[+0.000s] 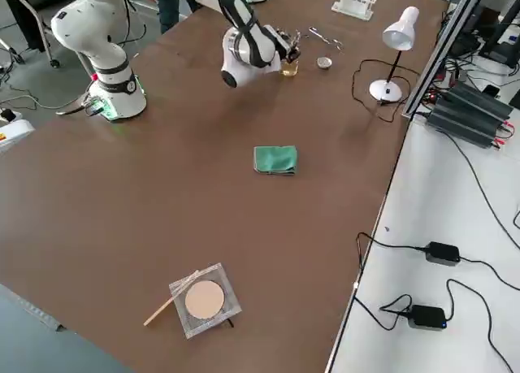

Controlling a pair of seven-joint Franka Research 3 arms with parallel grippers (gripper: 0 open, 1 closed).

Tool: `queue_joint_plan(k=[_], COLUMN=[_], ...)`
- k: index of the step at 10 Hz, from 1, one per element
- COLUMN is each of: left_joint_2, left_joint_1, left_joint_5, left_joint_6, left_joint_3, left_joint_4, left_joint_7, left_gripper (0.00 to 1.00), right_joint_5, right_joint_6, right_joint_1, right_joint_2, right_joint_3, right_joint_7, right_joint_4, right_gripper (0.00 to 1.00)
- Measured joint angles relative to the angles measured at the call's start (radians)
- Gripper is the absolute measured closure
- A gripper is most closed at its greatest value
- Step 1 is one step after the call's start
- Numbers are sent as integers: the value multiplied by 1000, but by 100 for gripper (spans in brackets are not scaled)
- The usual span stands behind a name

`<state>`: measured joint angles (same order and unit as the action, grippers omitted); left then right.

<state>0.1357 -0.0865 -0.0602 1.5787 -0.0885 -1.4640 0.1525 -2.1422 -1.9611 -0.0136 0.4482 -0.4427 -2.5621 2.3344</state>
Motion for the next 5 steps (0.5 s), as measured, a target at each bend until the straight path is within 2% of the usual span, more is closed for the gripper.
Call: queue_joint_plan(k=[2, 5], left_joint_2=[-2, -6], left_joint_1=[-4, -4], left_joint_5=[0, 53], left_joint_6=[-27, -54], left_joint_3=[5, 5], left_joint_4=[9, 41], left_joint_7=[-76, -88], left_gripper=[0, 0], right_joint_5=[135, 459], right_joint_6=[27, 42], right_joint_1=[98, 330], right_joint_2=[0, 2], right_joint_3=[2, 6], right_joint_7=[-29, -51], right_joint_4=[33, 57], right_gripper=[62, 62])
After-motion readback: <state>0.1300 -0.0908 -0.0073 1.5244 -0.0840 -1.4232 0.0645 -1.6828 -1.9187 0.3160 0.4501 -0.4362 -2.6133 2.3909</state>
